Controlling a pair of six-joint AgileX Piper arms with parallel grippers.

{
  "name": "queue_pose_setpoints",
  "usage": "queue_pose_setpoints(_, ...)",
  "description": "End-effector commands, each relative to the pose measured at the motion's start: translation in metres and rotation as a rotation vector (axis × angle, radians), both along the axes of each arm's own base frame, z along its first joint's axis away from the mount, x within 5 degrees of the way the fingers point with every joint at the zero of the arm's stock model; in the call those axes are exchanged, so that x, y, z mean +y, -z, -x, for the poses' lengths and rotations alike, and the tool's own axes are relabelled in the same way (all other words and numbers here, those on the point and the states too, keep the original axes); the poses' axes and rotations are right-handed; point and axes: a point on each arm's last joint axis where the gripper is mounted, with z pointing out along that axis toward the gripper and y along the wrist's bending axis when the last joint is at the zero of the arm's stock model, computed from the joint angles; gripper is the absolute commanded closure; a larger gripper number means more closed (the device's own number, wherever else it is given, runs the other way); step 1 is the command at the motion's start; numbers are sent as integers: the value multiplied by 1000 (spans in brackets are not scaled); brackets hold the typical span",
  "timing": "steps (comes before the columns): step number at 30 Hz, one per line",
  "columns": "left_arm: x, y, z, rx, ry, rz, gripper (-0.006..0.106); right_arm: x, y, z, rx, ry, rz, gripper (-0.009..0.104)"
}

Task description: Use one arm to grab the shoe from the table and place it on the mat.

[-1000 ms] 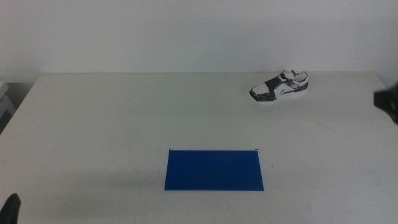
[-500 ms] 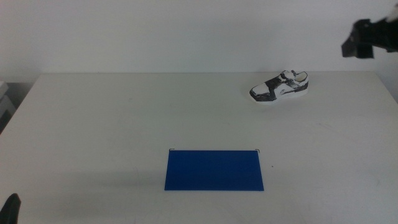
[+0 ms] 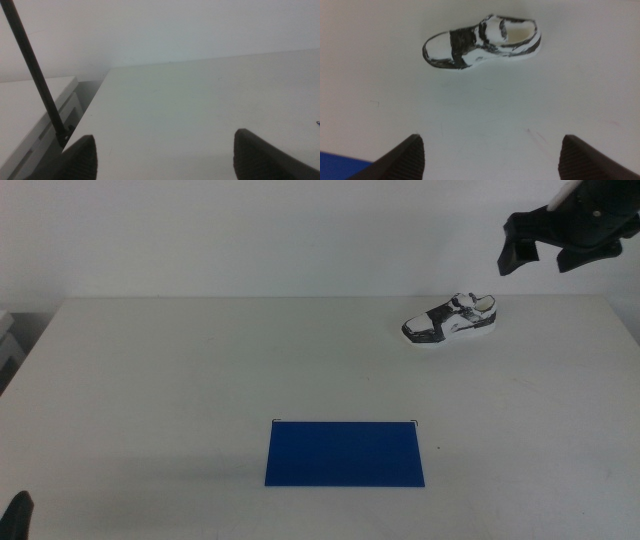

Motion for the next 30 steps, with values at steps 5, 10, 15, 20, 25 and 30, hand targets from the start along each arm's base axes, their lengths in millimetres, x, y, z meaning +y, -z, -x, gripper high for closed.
queue_pose_setpoints(5,-1,-7,1,-100,15,8,7,-1,-27,-12,-63,-12,-1,1)
queue_pose_setpoints(10,-1,-7,1,-100,15,8,7,1,-22,-33,-79,-13,2,1)
queue_pose_setpoints(15,-1,-7,1,-100,15,8,7,2,-11,-54,-78,-23,16,1)
queue_pose_setpoints(20,-1,-7,1,-100,15,8,7,4,2,-76,-108,-86,61,1)
queue_pose_setpoints(25,-1,-7,1,-100,15,8,7,7,11,-90,-172,-317,198,1)
queue_pose_setpoints(30,-1,-7,1,-100,15,8,7,14,25,-96,-224,-644,331,1)
